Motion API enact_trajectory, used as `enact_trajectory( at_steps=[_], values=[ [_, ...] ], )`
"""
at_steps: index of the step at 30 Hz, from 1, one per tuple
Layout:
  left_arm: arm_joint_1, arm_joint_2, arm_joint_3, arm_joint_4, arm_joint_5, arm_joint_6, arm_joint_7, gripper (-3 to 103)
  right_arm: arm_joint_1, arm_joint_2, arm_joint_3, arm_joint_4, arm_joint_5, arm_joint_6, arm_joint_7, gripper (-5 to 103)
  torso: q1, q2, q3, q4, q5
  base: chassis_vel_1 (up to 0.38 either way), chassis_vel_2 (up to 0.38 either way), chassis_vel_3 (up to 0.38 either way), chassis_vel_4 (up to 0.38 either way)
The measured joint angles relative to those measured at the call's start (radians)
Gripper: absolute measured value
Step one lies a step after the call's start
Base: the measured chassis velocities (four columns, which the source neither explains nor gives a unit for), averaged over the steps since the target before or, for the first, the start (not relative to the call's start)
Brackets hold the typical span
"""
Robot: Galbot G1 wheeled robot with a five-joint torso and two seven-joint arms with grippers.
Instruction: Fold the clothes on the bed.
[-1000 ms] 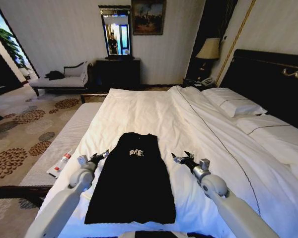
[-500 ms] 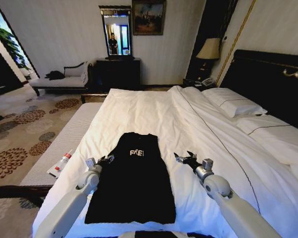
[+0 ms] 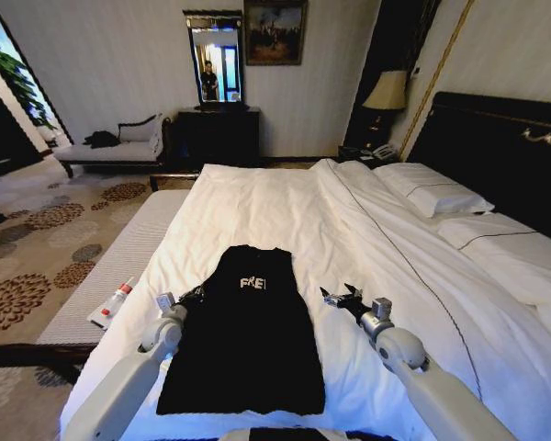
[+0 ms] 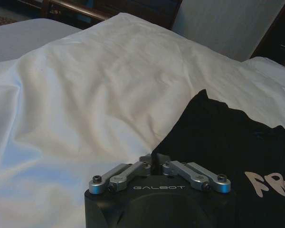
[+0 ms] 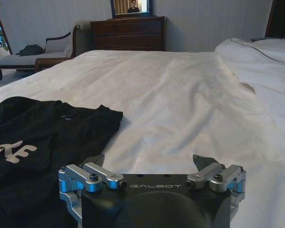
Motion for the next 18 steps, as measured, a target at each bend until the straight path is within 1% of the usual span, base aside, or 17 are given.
enact_trajectory(
  at_steps=[4, 12, 18],
  values=[
    [0.003, 0.002, -0.003, 0.000, 0.000, 0.000, 0.001, 0, -0.003, 0.000, 0.001, 0.001, -0.001, -0.001, -0.001, 100, 0.000, 0.000, 0.000, 0.0001, -0.0001, 0.000, 0.000, 0.000, 0.000],
    [0.003, 0.003, -0.010, -0.001, 0.001, 0.000, 0.001, 0, -0.008, -0.002, 0.006, 0.005, -0.001, -0.002, -0.002, 100, 0.000, 0.000, 0.000, 0.0000, -0.0001, 0.000, 0.000, 0.000, 0.000],
    [-0.001, 0.016, -0.052, -0.020, -0.016, -0.002, -0.005, 0, -0.012, -0.001, 0.008, 0.006, -0.002, -0.002, -0.003, 100, 0.000, 0.000, 0.000, 0.0001, -0.0001, 0.000, 0.000, 0.000, 0.000]
  ],
)
